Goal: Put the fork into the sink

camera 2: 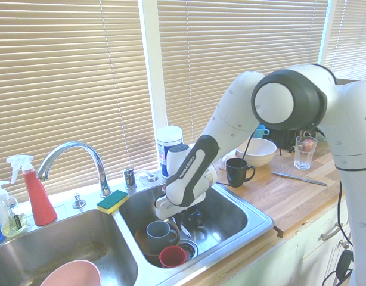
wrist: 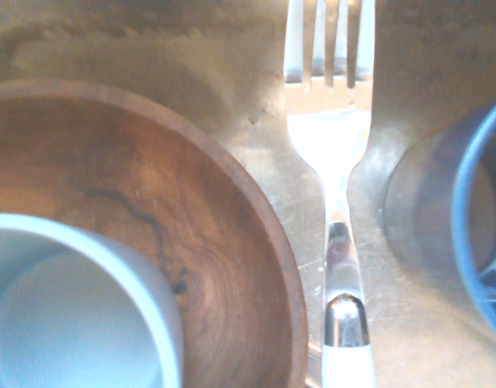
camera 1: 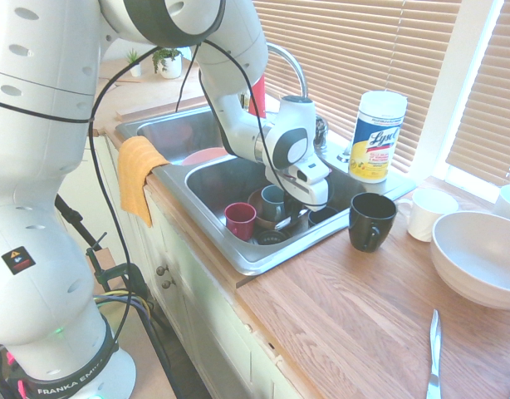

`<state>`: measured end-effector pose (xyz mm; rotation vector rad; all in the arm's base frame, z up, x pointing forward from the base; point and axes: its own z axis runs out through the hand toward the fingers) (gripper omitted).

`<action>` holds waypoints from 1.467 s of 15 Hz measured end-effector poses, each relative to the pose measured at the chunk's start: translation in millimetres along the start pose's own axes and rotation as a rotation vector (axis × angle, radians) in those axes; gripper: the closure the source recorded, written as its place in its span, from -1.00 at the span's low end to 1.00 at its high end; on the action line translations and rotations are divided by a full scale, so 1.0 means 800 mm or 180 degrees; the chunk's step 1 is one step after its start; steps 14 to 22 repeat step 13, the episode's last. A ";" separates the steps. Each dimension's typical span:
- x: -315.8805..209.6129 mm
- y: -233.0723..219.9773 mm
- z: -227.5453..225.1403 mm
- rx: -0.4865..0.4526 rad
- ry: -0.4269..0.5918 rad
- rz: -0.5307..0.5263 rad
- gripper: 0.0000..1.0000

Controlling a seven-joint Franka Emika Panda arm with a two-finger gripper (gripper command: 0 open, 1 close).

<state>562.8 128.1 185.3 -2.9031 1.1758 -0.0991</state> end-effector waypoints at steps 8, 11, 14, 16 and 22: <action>0.006 0.000 0.011 -0.0010 -0.0022 0.0020 -1.00; 0.010 -0.002 0.000 0.0030 -0.0002 0.0023 -1.00; 0.013 -0.006 -0.032 0.0073 0.0037 0.0028 -1.00; 0.013 -0.006 -0.032 0.0073 0.0037 0.0028 -1.00; 0.013 -0.006 -0.032 0.0073 0.0037 0.0028 -1.00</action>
